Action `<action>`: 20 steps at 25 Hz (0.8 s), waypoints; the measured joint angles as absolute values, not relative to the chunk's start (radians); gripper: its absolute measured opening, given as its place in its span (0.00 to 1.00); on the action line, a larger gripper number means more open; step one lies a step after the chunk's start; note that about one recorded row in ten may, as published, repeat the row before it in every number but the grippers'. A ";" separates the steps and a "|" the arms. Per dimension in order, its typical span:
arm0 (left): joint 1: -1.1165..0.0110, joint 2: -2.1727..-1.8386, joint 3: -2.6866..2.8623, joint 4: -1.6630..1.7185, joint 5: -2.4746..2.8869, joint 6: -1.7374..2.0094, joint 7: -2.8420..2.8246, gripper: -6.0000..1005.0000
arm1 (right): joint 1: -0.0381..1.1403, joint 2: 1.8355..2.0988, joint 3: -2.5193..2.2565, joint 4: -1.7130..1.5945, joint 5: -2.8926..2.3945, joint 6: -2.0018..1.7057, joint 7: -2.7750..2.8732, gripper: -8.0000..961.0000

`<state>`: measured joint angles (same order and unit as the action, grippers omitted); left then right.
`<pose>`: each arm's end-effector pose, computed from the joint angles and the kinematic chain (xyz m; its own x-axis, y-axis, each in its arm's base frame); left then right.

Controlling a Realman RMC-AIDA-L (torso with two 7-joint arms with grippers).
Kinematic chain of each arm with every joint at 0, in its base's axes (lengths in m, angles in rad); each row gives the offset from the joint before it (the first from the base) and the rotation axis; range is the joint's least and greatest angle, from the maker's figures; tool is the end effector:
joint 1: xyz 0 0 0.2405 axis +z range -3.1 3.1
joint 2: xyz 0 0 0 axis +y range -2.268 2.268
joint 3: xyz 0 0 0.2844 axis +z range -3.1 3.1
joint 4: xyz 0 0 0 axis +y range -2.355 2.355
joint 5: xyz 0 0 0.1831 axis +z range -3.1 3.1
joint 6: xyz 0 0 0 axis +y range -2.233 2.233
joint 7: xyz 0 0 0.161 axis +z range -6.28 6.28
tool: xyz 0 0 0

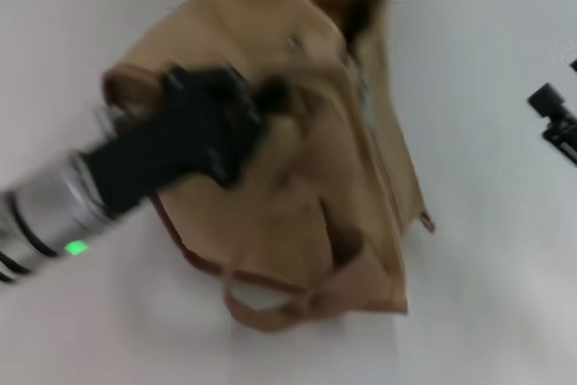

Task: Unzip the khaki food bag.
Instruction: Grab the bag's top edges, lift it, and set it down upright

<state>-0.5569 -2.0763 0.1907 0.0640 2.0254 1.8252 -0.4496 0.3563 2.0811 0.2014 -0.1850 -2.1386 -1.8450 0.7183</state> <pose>-0.2187 0.2849 -0.0423 0.5302 -0.2482 0.8107 0.2195 -0.8834 -0.4141 0.2954 0.2586 0.0018 0.4587 0.0914 -0.8839 -0.6242 -0.6748 -0.3937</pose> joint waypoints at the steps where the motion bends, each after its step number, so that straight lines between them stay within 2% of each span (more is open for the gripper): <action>1: -0.554 -2.077 0.213 0.032 2.026 1.799 -0.402 0.06 | 0.357 2.082 0.193 -0.174 -2.145 -1.838 0.683 0.86; 9: -0.523 -2.080 0.236 -0.115 2.026 1.693 -0.211 0.06 | 0.349 2.087 0.030 -0.002 -2.196 -1.751 0.144 0.83; 20: -0.544 -2.080 0.238 -0.142 2.042 1.675 -0.209 0.06 | 0.345 2.092 0.062 0.229 -2.186 -1.582 -0.191 0.79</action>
